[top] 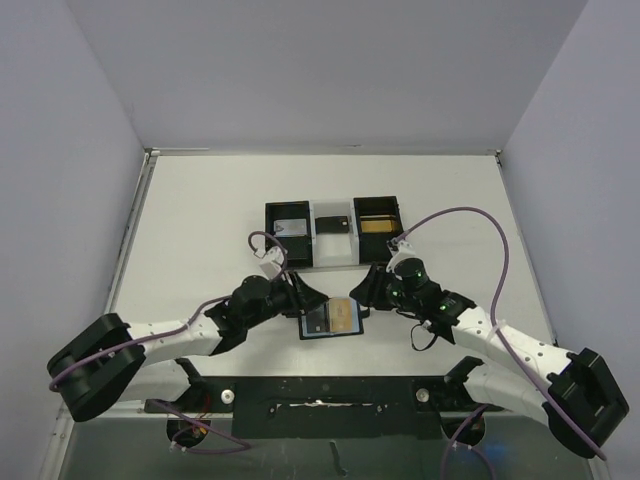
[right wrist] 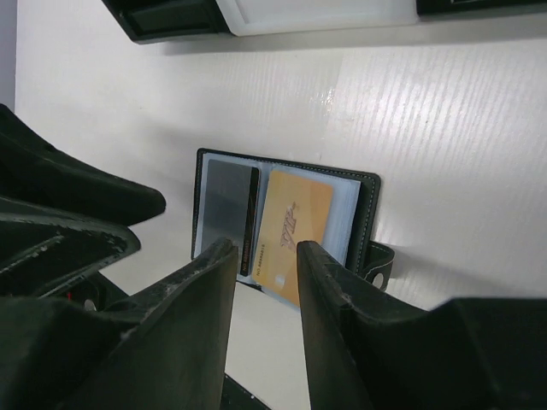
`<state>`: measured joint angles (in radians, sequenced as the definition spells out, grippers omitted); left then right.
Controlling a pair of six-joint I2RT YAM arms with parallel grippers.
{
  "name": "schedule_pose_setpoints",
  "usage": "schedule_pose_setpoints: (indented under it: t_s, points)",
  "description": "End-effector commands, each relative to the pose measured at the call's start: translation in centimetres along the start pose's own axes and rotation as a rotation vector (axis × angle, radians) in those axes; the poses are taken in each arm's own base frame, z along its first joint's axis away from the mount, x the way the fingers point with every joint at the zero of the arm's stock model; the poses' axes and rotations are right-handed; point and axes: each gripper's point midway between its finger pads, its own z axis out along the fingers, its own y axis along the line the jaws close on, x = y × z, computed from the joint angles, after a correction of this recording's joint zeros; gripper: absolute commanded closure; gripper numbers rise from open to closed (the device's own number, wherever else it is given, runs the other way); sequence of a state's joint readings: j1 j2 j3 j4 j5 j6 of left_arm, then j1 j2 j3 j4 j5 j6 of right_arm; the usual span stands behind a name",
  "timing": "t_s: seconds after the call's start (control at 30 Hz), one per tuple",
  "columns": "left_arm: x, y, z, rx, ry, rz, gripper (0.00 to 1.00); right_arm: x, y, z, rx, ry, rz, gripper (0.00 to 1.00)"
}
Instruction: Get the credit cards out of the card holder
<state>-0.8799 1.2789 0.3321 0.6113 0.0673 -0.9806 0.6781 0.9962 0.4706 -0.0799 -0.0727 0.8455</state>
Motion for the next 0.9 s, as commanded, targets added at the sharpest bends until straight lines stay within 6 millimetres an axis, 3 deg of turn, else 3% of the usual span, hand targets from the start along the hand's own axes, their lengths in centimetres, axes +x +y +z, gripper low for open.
schedule_pose_setpoints:
  t_s: [0.0, 0.27, 0.47, 0.53, 0.6, 0.73, 0.87]
  points:
    - [-2.5, 1.0, -0.9, -0.088, -0.1, 0.03, 0.59, -0.1, 1.5, 0.5, -0.08, 0.006, -0.009, 0.66]
    - [-1.1, -0.1, 0.8, -0.019, 0.003, 0.026, 0.5, 1.5, 0.0, 2.1, -0.014, 0.096, -0.028, 0.66]
    - [0.5, -1.3, 3.0, 0.072, 0.095, -0.014, 0.5, 3.0, 0.1, 2.8, -0.071, 0.145, -0.008, 0.69]
    - [0.9, -1.4, 3.6, 0.087, 0.116, -0.024, 0.54, 3.4, -0.6, 3.0, -0.06, 0.151, 0.001, 0.72]
    - [1.0, -1.1, 3.7, 0.085, 0.106, -0.044, 0.56, 3.4, -0.7, 3.2, -0.085, 0.151, 0.016, 0.78]
    - [1.1, 0.5, 3.3, 0.035, 0.075, -0.088, 0.56, 4.4, -2.3, 3.5, -0.076, 0.179, 0.064, 0.78]
    - [2.5, 2.0, 3.8, -0.013, 0.137, -0.08, 0.56, 5.5, -3.9, 3.8, -0.035, 0.213, 0.073, 0.78]
